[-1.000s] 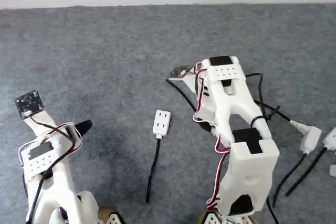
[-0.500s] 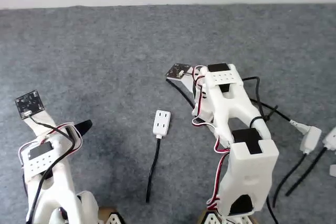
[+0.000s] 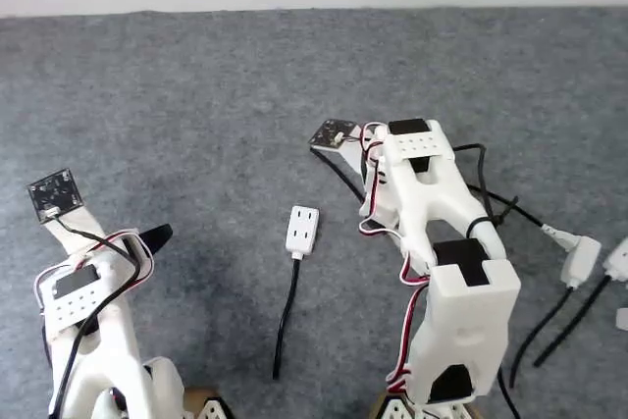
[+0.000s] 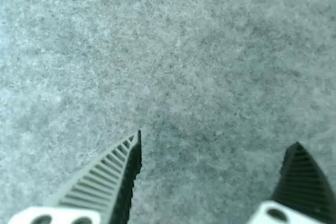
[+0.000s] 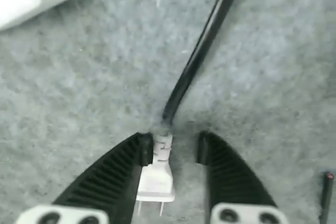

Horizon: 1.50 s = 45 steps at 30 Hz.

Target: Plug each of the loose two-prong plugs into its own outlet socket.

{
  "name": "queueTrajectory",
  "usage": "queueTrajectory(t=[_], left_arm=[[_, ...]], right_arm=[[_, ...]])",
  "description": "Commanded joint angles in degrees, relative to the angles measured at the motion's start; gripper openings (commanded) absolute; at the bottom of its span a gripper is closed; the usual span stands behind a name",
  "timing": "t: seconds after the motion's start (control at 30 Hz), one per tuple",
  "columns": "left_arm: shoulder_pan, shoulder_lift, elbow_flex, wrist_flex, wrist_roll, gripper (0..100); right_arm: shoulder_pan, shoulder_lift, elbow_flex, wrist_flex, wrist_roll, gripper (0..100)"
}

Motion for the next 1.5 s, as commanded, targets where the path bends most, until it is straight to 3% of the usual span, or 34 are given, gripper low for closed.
queueTrajectory(t=[0.0, 0.27, 0.87, 1.07, 1.47], left_arm=[[0.44, -0.09, -0.13, -1.14, -0.62, 39], [0.53, -0.09, -0.13, -1.14, -0.62, 39], [0.53, -0.09, -0.13, -1.14, -0.62, 39], [0.53, -0.09, -0.13, -1.14, -0.62, 39], [0.53, -0.09, -0.13, -1.14, -0.62, 39]], right_arm=[[-0.22, -1.98, -0.26, 2.86, 0.97, 4.8], [-0.22, -5.58, 0.00, 6.29, 3.78, 14.1], [-0.22, -5.49, 6.15, -1.63, 5.45, 13.6], [-0.13, -3.56, 6.07, -2.51, 5.45, 0.6], [0.31, -8.04, 3.96, 0.04, 3.69, 0.9]])
